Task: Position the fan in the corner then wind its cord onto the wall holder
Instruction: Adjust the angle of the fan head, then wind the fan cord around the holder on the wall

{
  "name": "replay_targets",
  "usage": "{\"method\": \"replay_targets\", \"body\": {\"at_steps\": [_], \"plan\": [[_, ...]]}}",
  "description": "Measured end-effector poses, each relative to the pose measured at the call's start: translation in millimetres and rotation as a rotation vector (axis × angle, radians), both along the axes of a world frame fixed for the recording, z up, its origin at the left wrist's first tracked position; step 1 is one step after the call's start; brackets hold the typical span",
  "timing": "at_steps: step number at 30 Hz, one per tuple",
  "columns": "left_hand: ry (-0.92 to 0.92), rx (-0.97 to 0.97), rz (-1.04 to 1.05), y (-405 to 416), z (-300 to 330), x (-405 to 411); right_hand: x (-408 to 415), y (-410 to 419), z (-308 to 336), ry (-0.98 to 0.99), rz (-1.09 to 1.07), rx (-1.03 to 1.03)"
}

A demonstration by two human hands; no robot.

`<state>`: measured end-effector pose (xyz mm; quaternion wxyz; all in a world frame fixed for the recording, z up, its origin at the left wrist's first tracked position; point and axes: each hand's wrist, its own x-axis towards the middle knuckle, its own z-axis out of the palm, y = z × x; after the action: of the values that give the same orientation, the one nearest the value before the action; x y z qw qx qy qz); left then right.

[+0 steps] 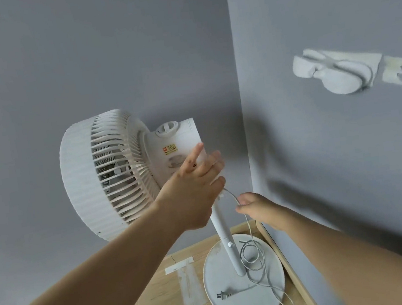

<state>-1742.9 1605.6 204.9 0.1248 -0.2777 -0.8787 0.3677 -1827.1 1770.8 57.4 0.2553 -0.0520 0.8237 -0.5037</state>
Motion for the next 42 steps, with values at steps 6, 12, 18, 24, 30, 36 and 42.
{"method": "replay_targets", "body": {"at_steps": [6, 12, 18, 24, 30, 36, 42], "plan": [[-0.058, -0.337, 0.173, 30.2, -30.2, -41.2, 10.5, 29.4, -3.4, 0.084, -0.013, -0.010], [-0.168, -0.202, 0.282, 51.6, -52.8, -63.8, 36.8, 52.0, 29.5, 0.142, -0.110, -0.052], [-0.186, 0.075, 0.321, 62.1, -47.9, -68.0, 69.4, 71.9, 59.5, 0.094, -0.172, 0.034], [-0.376, 0.795, 0.526, 68.9, -29.5, -71.0, 95.3, 88.9, 99.8, 0.128, -0.257, 0.003], [-0.363, 1.546, 0.544, 80.6, 8.3, -74.1, 98.3, 95.0, 135.7, 0.177, -0.356, -0.142], [-0.370, 1.464, 0.550, 88.9, 64.6, -73.2, 98.2, 91.5, 181.6, 0.201, -0.466, -0.389], [-0.308, 1.367, 0.545, 92.1, 120.3, -68.1, 102.7, 76.3, 220.7, 0.235, -0.453, -0.647]]}}
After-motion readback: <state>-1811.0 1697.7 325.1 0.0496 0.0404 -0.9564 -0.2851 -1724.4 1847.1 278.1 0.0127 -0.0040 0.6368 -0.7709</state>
